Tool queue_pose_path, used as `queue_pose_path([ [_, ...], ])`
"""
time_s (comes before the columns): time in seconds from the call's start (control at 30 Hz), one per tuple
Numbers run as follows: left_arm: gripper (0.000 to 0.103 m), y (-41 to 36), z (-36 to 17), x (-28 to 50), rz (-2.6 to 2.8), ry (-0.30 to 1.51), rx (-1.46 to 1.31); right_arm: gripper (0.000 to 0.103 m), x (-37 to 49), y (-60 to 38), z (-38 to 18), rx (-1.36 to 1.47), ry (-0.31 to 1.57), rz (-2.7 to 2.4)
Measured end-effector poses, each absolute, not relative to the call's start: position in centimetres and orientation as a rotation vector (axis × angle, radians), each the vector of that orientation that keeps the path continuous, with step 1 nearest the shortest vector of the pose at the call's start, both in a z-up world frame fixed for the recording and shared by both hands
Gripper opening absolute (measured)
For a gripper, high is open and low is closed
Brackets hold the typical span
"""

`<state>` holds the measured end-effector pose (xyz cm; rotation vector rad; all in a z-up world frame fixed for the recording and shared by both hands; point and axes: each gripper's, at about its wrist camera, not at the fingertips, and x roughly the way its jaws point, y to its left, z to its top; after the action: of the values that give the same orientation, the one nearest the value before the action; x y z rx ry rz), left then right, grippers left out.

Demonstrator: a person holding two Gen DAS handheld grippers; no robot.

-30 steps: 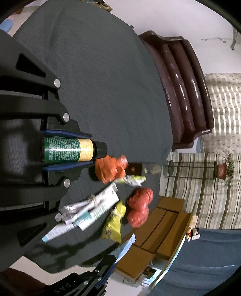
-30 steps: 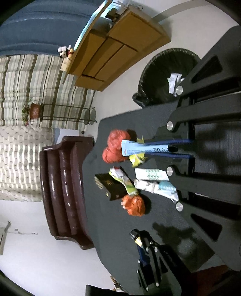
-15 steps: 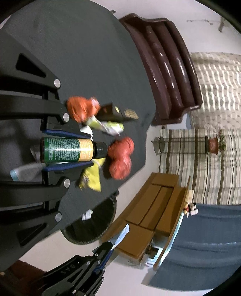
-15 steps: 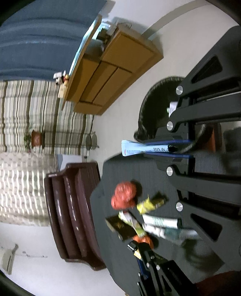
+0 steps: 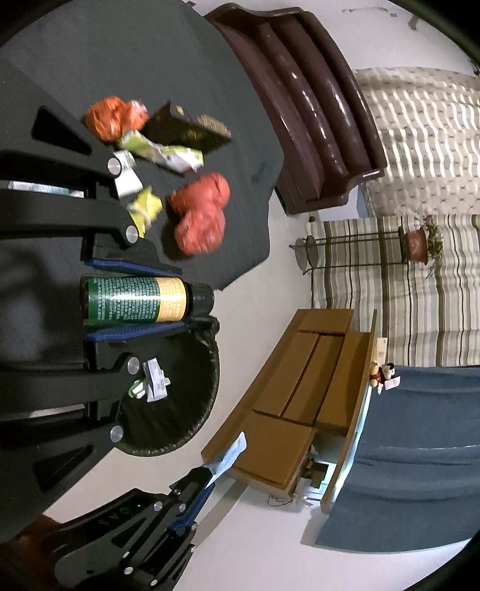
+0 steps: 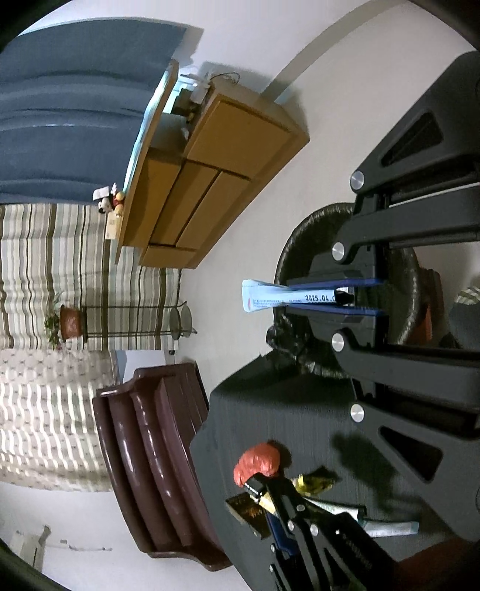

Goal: Collect trash
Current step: 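Carry the spray can and blue tube over the bin and release both, then move both open tools back toward the remaining trash on the table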

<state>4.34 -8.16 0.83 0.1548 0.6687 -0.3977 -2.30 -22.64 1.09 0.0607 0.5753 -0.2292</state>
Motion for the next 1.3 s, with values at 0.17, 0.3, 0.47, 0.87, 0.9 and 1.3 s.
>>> queue_pose_path([
  [0.17,0.025,-10.5,0.1,5.1,-0.406,0.683,0.176,0.008,-1.8,-24.2,0.4,0.076,0.58,-0.247],
  [0.3,0.024,-11.6,-0.4,5.7,-0.407,0.694,0.194,0.008,-1.2,-25.2,-0.1,0.093,0.586,-0.251],
  [0.47,0.024,-13.0,-1.2,6.5,-0.405,0.715,0.21,0.008,-0.6,-26.0,-0.5,0.107,0.591,-0.253],
  [0.87,0.024,-15.2,-1.8,7.8,-0.402,0.74,0.231,0.008,0.9,-27.7,-1.5,0.139,0.605,-0.25],
  [0.9,0.024,-15.3,-1.9,7.8,-0.402,0.742,0.234,0.008,1.1,-27.8,-1.6,0.14,0.606,-0.251],
  [1.3,0.047,-15.1,-2.3,8.1,-0.373,0.767,0.225,0.02,1.9,-28.4,-2.1,0.166,0.624,-0.261],
])
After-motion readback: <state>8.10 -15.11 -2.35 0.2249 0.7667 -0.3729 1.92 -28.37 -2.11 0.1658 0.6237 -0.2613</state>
